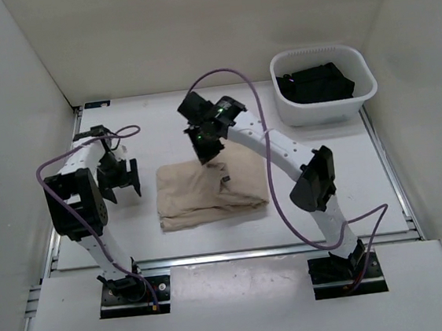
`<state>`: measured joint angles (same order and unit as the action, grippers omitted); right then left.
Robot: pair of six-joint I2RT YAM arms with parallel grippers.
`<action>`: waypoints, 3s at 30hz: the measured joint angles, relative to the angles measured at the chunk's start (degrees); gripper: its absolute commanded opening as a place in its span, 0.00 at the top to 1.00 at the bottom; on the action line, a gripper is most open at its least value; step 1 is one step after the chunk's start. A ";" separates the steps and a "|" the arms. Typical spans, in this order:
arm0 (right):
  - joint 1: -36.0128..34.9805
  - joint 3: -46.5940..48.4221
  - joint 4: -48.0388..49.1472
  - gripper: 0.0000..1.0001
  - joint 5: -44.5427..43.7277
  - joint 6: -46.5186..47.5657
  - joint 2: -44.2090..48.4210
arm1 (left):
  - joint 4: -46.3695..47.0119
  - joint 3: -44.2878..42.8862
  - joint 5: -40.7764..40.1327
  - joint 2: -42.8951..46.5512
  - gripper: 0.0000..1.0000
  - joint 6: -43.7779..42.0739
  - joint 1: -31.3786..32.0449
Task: Fold and stack the trousers
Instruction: Fold the trousers
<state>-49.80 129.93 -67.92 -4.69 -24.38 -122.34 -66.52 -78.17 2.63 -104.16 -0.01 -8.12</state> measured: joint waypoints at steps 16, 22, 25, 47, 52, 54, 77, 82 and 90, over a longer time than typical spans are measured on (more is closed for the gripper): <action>-3.39 0.46 7.76 1.00 13.29 2.95 -0.46 | 1.95 4.66 10.21 -10.43 0.84 0.50 6.73; 5.33 -16.24 6.69 1.00 11.17 2.43 16.35 | 1.90 3.06 8.76 -10.99 0.72 0.48 8.55; 13.79 -17.64 2.27 1.00 7.74 3.23 25.33 | 1.79 1.11 8.28 -11.82 0.65 0.42 12.57; -1.38 -2.43 -1.81 1.00 24.02 10.67 -5.81 | 1.29 -3.21 13.44 -13.53 0.14 1.33 12.92; -1.49 1.66 -0.11 1.00 26.93 10.36 -7.15 | 0.22 -0.59 13.51 -12.72 0.15 1.49 14.43; -1.44 2.43 1.73 0.90 28.94 10.12 -7.82 | -0.24 -0.48 13.29 -12.76 0.15 1.49 14.99; 14.32 -45.35 22.12 0.01 19.10 1.68 41.20 | 6.95 -15.69 -0.15 7.85 0.00 0.46 19.96; 20.65 -68.35 27.12 0.01 20.00 -1.01 45.16 | 7.08 -14.97 4.72 4.76 0.00 0.22 34.58; 23.15 -83.82 39.30 0.01 27.43 -4.68 40.48 | 7.48 -12.68 7.48 -4.61 0.30 0.39 38.66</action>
<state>-26.65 46.11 -28.62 22.74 -29.06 -81.87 -59.05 -90.85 10.11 -108.77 0.38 30.55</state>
